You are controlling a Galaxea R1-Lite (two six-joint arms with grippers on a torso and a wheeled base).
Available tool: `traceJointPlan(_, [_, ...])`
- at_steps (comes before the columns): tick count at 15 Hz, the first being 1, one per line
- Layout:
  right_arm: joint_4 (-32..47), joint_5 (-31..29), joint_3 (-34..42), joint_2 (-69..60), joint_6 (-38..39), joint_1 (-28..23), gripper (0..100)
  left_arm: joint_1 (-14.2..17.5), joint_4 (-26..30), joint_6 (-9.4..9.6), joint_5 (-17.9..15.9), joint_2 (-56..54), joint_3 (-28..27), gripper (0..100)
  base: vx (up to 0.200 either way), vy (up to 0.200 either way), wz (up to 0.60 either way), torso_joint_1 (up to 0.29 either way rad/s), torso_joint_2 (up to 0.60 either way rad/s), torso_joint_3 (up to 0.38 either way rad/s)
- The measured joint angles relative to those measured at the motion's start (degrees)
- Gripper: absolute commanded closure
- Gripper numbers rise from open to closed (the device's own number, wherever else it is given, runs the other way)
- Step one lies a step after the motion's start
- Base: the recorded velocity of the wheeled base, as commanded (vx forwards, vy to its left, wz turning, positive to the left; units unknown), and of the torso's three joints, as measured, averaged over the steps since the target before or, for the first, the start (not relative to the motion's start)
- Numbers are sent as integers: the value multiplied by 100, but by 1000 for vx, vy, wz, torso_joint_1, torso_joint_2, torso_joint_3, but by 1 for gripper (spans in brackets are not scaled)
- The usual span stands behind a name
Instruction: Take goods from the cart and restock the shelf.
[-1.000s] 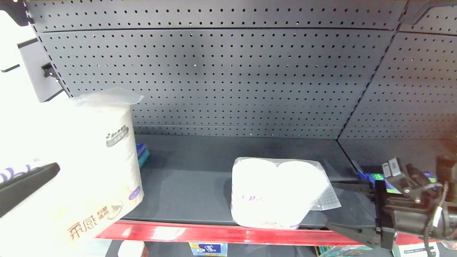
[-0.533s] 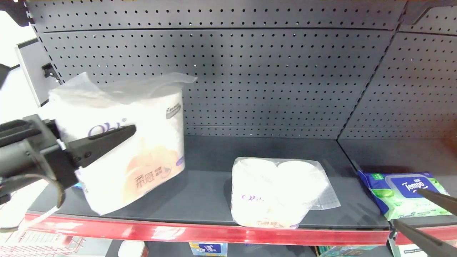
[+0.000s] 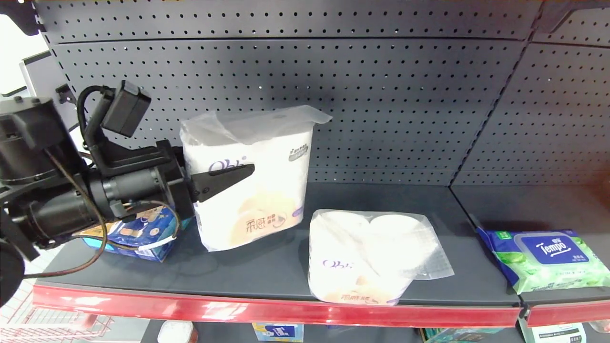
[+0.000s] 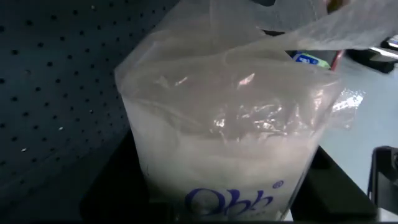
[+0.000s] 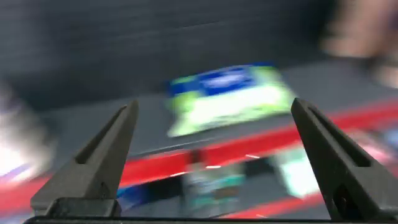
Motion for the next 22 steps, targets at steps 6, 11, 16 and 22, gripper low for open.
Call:
traceJointPlan(6, [62, -718, -100, 251, -185, -267, 0, -9, -1273, -49, -696, 1251, -790, 100, 0, 0, 0, 0, 0, 0])
traceJointPlan(11, [211, 278, -57, 300, -194, 2002, 0, -232, -1670, -149, -907, 1968, -1078, 100, 0, 0, 0, 0, 0, 0])
traceJointPlan(16, [489, -558, 165, -210, -861, 3641, 0, -323, -1763, -218, -953, 2492, -1563, 100, 0, 0, 0, 0, 0, 0])
traceJointPlan(22, [527, -591, 301, -400, -975, 3701, 0, -238, -1982, -221, -2261, 3326, -2514, 100, 0, 0, 0, 0, 0, 0])
